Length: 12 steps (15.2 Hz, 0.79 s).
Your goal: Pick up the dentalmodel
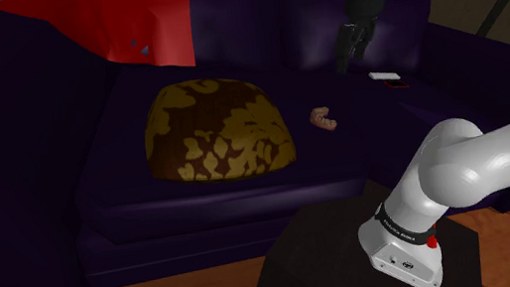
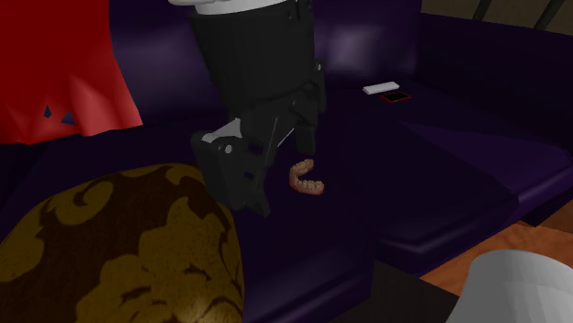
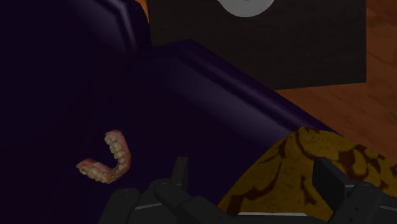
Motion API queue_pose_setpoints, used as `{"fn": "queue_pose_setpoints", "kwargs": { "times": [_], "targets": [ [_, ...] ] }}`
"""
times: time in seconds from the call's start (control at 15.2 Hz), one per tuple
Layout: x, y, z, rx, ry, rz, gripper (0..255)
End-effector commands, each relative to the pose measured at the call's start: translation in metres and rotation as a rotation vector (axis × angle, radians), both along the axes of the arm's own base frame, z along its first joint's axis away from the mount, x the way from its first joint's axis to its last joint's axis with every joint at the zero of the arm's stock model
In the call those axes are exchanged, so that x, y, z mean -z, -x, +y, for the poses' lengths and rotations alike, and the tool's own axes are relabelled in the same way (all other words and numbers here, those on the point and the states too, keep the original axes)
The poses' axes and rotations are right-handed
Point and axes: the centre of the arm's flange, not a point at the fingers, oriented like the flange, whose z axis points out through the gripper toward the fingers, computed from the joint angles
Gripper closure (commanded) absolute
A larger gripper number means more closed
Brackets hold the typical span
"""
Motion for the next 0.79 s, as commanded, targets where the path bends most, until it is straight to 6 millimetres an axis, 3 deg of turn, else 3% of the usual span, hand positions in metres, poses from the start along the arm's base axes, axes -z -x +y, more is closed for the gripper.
{"fn": "queue_pose_setpoints", "kwargs": {
  "times": [0.0,0.73],
  "targets": [
    [0.0,0.0,0.0,0.0,0.0,0.0,0],
    [0.098,-0.041,-0.105,0.005,-0.027,0.028,0]
  ]
}}
